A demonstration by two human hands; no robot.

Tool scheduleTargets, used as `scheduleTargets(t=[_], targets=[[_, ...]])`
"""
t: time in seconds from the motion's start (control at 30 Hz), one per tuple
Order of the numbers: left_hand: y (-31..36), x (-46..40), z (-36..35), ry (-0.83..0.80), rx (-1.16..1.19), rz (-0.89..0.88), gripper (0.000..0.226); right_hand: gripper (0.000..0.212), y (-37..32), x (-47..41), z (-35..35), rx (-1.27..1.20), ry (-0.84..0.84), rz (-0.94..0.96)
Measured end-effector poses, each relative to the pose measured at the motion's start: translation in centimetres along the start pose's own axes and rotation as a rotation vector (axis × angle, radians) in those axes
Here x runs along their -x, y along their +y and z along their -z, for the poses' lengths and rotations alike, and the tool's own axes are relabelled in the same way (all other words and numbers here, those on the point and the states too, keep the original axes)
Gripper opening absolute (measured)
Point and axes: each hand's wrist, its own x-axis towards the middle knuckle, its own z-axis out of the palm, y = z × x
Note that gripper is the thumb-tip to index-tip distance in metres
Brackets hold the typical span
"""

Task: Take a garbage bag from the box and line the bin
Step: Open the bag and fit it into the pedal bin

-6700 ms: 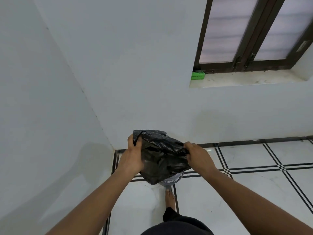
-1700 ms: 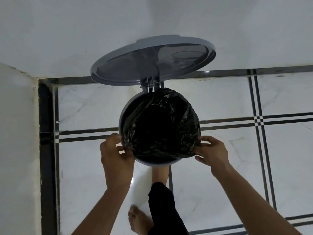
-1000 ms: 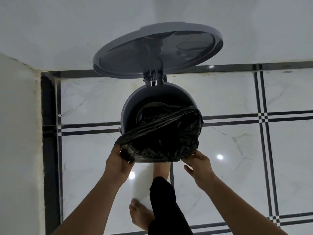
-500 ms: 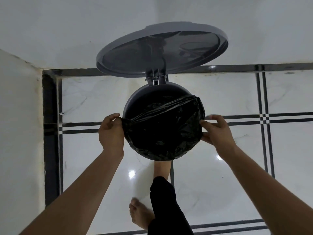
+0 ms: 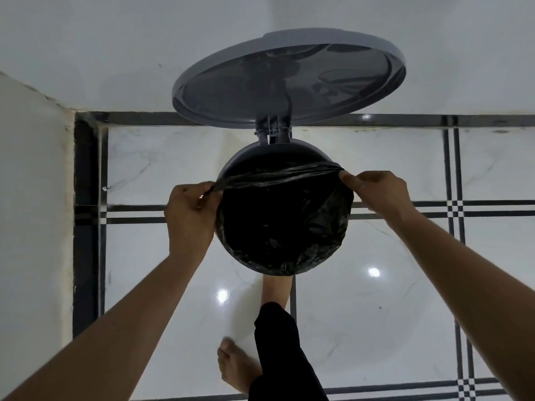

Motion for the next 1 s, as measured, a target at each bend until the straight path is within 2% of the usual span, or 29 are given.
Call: scheduleTargets(t=[0.07,0.17,0.23,0.37,0.47,0.53,0.63,0.73,0.83,1.0], targets=[[0.8,-1.3,-0.1,-0.003,-0.039,0.069,0.012,0.058,-0.3,-0.4,0.3,-0.075,0.0,-0.018],[1.3,-2.9,-0.5,0.023,-0.062,0.118,0.016,0.025,-0.5,-1.2,-0.4,-0.197,0.048,-0.001],[1.9,-3.7,-1.1,0.048,-0.045,0.141,0.016,0.014,-1.0,-1.7,-0.9,-0.242,0.061,0.024],[4.0,-5.0,-2.7,-0.029,-0.006,0.114,0.012,0.02,-1.9,-1.5,-1.8,-0.124,0.154,0.16],[4.1,-5.4,-2.4,-0.104,0.021,0.143,0.021,0.024,-1.8,-1.1,-2.3,-0.014,0.227,0.206],[3.4,-5.6,-1.6,-0.212,-0.025,0.064,0.033,0.023,-1.7,-1.0,-2.3,-0.022,0.213,0.216],[2.0,-6.0,-1.2,-0.328,-0.208,-0.227,0.046,0.018,-1.3,-1.2,-2.0,0.017,0.194,0.293],[1.8,-6.7,-1.4,-0.305,-0.312,-0.384,0.031,0.012,-1.5,-2.1,-2.1,0.109,0.22,0.379],[2.5,-7.3,-2.0,-0.261,-0.365,-0.429,0.018,0.009,-2.6,-2.8,-1.7,0.05,0.172,0.31],[3.6,-8.4,-2.6,-0.238,-0.352,-0.341,0.016,0.013,-4.0,-3.5,-0.9,-0.157,0.056,0.06]])
